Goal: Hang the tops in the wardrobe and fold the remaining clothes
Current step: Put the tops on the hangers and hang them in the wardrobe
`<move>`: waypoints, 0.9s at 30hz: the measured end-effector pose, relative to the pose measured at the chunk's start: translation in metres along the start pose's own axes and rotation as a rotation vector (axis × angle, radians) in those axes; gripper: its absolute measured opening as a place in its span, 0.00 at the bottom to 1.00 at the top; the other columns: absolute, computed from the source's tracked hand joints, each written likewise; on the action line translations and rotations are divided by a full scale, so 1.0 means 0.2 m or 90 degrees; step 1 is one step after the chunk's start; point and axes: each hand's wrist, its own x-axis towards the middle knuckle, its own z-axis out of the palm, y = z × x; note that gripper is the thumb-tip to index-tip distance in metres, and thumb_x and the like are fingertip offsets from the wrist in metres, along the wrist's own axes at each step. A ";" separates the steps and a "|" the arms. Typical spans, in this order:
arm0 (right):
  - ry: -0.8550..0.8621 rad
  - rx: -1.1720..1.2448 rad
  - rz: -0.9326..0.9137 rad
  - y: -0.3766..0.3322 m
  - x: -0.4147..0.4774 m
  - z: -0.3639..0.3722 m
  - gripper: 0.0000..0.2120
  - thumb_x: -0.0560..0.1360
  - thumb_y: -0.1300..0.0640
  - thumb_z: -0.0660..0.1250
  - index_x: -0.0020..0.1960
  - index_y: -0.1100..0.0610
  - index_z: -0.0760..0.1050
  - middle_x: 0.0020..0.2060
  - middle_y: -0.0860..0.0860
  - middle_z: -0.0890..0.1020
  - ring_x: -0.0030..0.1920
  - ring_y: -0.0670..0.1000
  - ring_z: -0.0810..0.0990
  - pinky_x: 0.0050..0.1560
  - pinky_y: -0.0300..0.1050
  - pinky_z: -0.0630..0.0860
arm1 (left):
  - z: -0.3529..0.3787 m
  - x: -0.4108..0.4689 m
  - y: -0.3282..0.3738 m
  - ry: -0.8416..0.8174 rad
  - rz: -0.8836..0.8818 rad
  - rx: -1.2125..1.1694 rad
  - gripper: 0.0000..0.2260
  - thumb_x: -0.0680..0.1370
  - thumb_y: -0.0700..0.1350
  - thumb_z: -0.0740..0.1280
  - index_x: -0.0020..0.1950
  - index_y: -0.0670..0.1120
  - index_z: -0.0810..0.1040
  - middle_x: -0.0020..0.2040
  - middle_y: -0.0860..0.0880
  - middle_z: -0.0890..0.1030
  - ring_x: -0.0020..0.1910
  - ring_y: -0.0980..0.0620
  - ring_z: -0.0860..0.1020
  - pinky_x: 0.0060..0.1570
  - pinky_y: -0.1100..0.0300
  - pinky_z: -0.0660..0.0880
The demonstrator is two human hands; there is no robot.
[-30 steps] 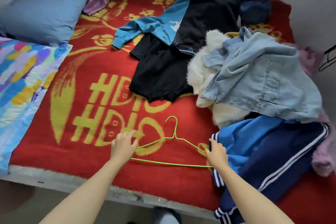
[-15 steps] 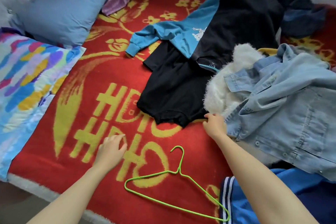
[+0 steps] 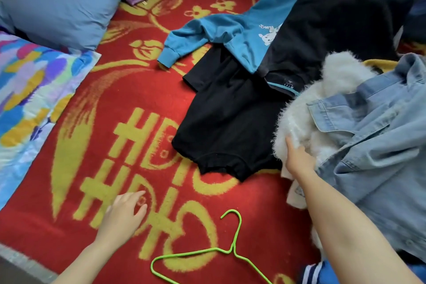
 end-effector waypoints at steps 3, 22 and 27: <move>0.053 0.011 -0.010 -0.05 -0.03 -0.01 0.18 0.76 0.68 0.54 0.64 0.58 0.65 0.56 0.60 0.76 0.54 0.60 0.78 0.47 0.47 0.72 | 0.00 -0.02 -0.02 -0.005 0.000 0.006 0.18 0.81 0.50 0.58 0.71 0.51 0.66 0.69 0.54 0.69 0.70 0.54 0.63 0.66 0.55 0.61; 0.167 0.325 -0.216 -0.88 -1.46 -0.35 0.16 0.72 0.65 0.57 0.58 0.57 0.73 0.45 0.55 0.80 0.47 0.59 0.77 0.40 0.49 0.67 | -0.30 -0.25 0.09 -0.096 0.050 -0.450 0.21 0.81 0.54 0.58 0.64 0.38 0.74 0.49 0.51 0.75 0.55 0.50 0.73 0.50 0.61 0.63; 0.208 0.323 -0.113 -1.00 -1.70 -0.45 0.20 0.74 0.65 0.57 0.64 0.53 0.72 0.49 0.55 0.82 0.51 0.58 0.78 0.47 0.49 0.72 | -0.49 -0.26 0.00 -0.211 -0.015 -0.640 0.24 0.80 0.58 0.55 0.62 0.40 0.74 0.55 0.44 0.76 0.55 0.45 0.74 0.54 0.52 0.68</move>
